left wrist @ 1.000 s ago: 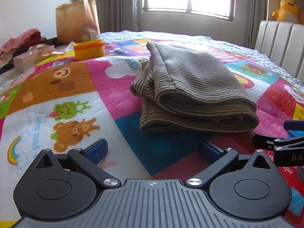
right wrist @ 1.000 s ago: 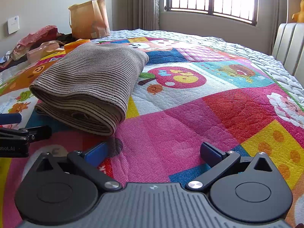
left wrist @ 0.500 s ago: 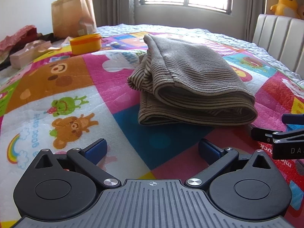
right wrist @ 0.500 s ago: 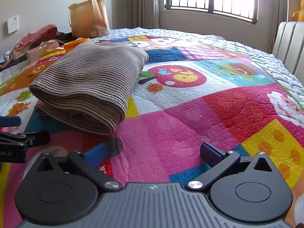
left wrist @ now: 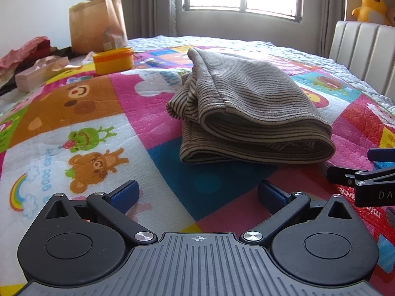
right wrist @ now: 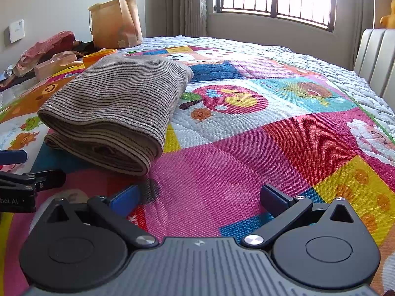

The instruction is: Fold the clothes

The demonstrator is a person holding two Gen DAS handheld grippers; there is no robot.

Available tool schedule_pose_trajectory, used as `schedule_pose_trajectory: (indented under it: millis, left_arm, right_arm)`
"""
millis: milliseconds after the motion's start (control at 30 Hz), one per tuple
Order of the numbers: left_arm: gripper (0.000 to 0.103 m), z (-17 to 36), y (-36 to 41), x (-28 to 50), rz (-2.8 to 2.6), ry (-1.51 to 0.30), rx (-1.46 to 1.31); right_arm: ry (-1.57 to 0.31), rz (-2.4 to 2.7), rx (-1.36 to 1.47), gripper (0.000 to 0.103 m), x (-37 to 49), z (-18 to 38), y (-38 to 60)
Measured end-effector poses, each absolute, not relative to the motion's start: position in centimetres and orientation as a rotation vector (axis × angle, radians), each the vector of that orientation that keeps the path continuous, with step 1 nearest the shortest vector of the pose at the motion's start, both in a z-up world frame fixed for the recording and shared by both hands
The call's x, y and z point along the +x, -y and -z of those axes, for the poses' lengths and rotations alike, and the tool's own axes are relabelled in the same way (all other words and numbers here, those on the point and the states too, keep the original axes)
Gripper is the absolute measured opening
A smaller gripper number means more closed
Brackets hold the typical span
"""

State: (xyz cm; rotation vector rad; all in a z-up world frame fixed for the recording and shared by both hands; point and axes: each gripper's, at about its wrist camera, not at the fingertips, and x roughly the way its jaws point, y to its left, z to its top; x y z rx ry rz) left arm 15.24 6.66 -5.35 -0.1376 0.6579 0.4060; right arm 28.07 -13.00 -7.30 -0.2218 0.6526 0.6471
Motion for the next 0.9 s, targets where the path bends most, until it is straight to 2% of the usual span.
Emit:
schedule_pose_trajectory:
  millis: [900]
  left_arm:
    - [0.103, 5.39, -6.66, 15.22, -0.408, -0.649, -0.141]
  right_arm:
    - [-0.653, -0.648, -0.221, 0.103, 28.09, 7.31, 12.99]
